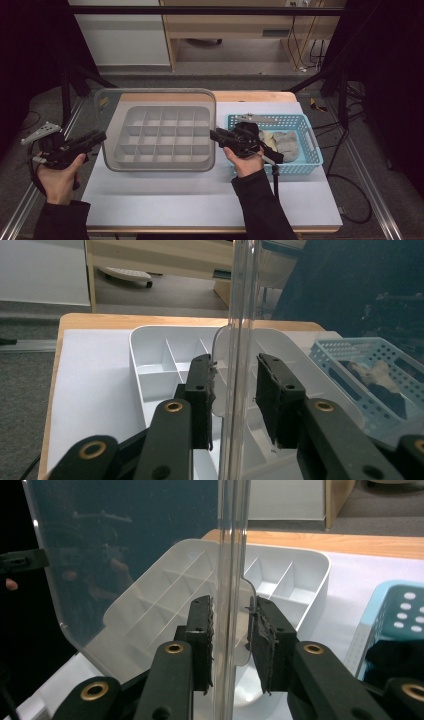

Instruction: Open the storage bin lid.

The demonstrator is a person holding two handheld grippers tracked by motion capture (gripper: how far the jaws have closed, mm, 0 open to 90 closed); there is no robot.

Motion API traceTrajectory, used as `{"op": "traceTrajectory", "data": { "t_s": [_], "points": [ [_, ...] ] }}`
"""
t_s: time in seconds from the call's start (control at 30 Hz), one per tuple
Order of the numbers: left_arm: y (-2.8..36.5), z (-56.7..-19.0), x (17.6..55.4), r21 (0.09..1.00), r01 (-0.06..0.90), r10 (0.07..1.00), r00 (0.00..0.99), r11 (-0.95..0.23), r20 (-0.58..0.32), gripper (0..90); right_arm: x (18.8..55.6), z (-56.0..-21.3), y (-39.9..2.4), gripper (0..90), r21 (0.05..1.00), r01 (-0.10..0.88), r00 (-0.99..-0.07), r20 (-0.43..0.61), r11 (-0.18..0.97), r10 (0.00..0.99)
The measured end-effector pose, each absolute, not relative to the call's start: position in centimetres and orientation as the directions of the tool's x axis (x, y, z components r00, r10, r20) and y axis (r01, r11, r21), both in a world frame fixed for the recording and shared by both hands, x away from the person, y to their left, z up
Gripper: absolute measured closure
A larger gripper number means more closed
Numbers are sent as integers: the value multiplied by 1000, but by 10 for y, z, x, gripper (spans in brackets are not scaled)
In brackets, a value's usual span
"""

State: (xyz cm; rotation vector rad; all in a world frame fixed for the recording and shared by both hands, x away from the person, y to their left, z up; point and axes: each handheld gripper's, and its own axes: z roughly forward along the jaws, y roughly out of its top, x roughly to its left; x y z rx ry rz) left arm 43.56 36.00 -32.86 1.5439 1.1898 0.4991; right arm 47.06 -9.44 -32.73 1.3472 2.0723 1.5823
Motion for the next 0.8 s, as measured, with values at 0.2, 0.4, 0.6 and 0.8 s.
{"op": "traceTrajectory", "data": {
  "t_s": [0.2,0.4,0.6,0.8],
  "points": [
    [361,-331,412,907,418,874,417,60,-250,674,448,-332,-96,717,853,520,-588,324,40,741],
    [362,-333,394,908,415,875,418,55,-244,675,433,-337,-96,721,855,515,-610,310,67,729],
    [362,-338,381,908,415,873,424,49,-241,674,418,-340,-98,726,858,507,-625,299,83,721],
    [362,-344,368,909,414,873,425,46,-238,674,404,-347,-98,727,854,512,-630,298,95,717]
  ]
}}
